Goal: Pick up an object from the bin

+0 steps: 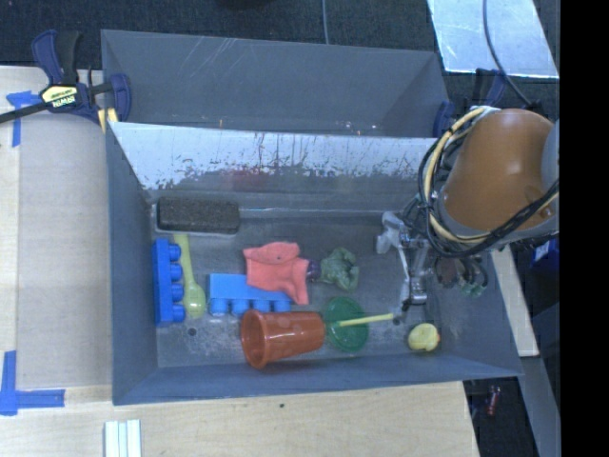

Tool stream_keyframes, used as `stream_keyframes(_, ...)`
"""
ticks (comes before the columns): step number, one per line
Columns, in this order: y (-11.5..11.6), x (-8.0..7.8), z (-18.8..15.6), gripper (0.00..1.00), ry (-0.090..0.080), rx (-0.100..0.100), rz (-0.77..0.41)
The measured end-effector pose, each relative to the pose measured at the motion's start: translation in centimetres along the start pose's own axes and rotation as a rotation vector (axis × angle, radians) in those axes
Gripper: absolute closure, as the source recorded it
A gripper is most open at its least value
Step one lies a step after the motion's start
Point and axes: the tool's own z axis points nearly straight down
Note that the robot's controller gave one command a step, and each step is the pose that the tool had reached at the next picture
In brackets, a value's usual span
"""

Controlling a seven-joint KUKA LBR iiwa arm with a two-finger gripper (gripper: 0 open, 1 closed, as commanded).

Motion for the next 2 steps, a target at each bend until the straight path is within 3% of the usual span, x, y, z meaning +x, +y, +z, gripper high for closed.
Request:
stream_keyframes(1,0.0,-0.2,-0.4,0.0,-0.008,0.001,-0.002)
stream_keyframes(2,0.8,-5.4,4.0,0.0,-0.015,0.003,-0.112)
